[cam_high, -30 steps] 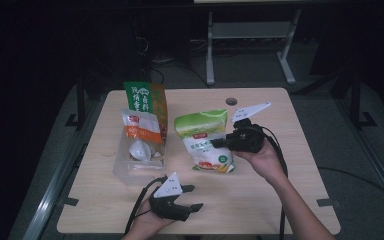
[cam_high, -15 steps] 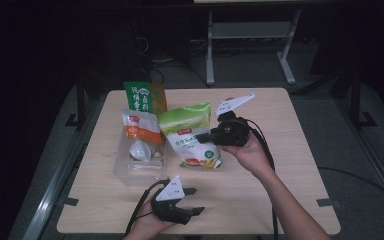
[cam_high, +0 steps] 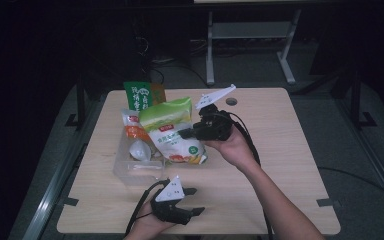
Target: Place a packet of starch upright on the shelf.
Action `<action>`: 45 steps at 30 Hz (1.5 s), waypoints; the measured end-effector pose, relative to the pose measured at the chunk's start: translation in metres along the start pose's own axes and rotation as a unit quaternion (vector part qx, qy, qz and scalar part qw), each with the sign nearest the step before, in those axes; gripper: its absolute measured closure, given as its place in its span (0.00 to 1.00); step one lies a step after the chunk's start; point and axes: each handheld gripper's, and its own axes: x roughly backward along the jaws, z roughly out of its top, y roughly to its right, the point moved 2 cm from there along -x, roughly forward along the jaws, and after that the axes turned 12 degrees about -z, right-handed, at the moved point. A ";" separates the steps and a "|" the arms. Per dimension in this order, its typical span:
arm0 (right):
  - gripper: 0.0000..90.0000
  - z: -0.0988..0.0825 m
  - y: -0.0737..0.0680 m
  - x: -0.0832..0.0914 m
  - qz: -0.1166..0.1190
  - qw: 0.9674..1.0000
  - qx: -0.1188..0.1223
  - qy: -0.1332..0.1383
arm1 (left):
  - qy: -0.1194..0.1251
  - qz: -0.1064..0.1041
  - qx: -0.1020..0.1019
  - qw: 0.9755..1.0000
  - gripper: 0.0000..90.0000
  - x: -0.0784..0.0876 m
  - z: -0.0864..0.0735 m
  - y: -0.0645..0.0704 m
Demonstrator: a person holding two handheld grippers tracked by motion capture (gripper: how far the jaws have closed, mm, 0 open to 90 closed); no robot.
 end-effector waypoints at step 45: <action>0.97 0.045 -0.042 -0.099 0.067 0.998 0.017 -0.006 | -0.004 0.002 -0.013 1.000 0.40 0.002 -0.001 0.002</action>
